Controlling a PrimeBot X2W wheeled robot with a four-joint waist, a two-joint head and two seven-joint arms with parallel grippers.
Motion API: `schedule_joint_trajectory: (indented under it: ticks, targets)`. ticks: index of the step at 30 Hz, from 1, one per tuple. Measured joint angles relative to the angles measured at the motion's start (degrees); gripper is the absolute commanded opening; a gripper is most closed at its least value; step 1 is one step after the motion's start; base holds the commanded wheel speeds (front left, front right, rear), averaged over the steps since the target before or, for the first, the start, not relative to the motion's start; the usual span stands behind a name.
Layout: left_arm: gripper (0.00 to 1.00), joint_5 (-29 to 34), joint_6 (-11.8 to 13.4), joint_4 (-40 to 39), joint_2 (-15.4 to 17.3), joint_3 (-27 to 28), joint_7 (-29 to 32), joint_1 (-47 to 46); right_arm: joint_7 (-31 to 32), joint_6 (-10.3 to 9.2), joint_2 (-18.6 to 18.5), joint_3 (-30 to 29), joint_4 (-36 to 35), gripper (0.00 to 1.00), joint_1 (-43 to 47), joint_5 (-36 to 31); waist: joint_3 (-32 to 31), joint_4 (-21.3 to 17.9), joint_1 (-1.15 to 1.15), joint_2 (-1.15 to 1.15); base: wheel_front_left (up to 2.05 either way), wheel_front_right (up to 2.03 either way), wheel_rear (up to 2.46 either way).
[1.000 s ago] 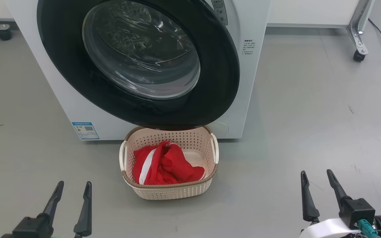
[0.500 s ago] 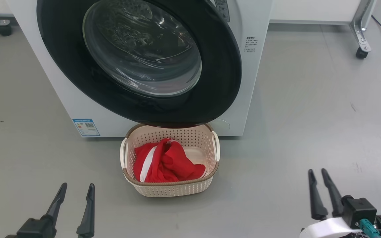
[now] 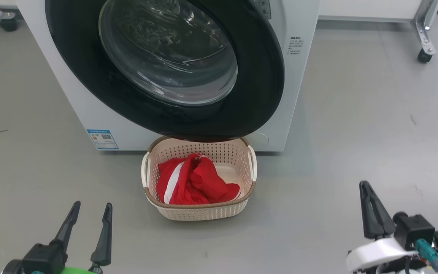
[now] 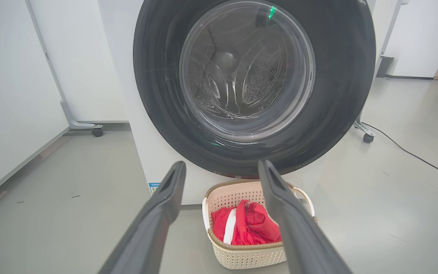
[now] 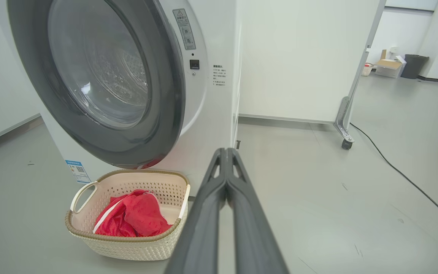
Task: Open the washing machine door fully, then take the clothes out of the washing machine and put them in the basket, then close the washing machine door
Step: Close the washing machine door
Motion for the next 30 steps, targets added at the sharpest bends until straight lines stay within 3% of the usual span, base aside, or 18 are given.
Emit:
schedule_joint_trajectory:
  ticks: [4, 20, 30]
  targets:
    - [1.00, 0.00, -0.34, -0.05, -0.08, -0.12, -0.42, -0.85, 0.59, 0.98, -0.37, 0.66, -0.14, 0.00, -2.95, -0.07, 0.94, 0.38, 0.00, 0.00, 0.00, 0.00, 0.00]
    - [1.00, 0.43, -1.86, -1.76, -0.59, -1.54, -1.00, -6.92, 6.59, 7.97, -1.77, 6.50, 1.71, 0.00, -23.53, -2.56, 8.34, 2.52, 0.00, 0.00, 0.00, 0.00, 0.00]
    - [1.00, 0.67, -2.44, -1.93, -1.05, -2.26, -1.48, -10.98, 9.92, 10.27, -1.37, 7.67, 6.41, 0.00, -36.72, -2.55, 13.33, 4.46, 0.00, 0.00, 0.00, 0.00, 0.00]
